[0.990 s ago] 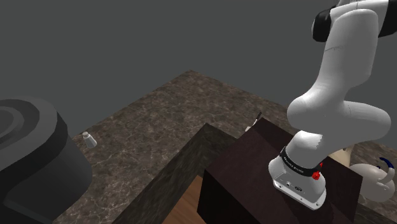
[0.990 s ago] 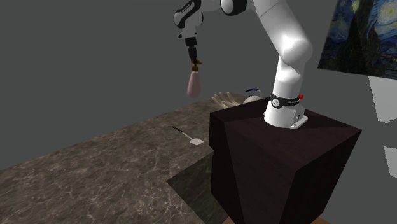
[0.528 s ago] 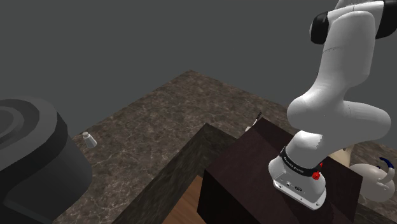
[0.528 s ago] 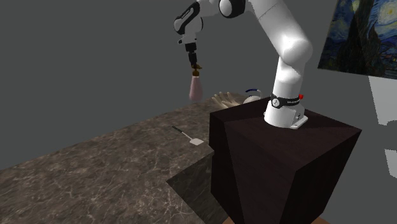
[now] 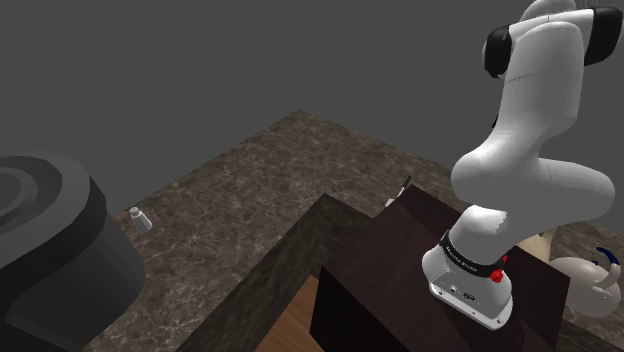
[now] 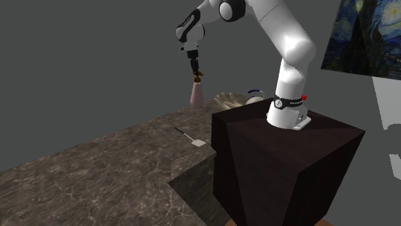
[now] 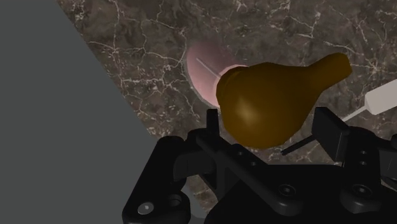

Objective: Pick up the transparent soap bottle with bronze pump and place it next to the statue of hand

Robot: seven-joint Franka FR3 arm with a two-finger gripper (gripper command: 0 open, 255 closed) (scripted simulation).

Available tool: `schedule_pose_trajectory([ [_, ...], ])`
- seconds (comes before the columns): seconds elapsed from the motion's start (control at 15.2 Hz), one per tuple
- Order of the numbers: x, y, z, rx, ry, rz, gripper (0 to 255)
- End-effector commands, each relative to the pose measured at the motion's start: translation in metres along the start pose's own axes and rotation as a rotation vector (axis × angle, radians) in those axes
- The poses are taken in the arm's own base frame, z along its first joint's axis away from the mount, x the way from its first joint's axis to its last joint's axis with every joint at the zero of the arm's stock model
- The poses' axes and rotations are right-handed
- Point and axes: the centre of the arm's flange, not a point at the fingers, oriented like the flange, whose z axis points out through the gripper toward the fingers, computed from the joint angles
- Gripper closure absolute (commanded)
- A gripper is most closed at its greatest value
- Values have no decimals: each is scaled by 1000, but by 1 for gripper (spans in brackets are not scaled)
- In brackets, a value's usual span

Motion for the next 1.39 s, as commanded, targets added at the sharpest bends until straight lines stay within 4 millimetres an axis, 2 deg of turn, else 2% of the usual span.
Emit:
schedule_pose_trajectory([
  [0.0, 1, 2, 11, -1, 0, 0, 255],
  [0.53, 5, 7, 50, -1, 0, 0, 255],
  [0.99, 5, 7, 50, -1, 0, 0, 255],
  [1.06, 5, 7, 50, -1, 0, 0, 0],
  [1.32, 5, 7, 50, -1, 0, 0, 0],
])
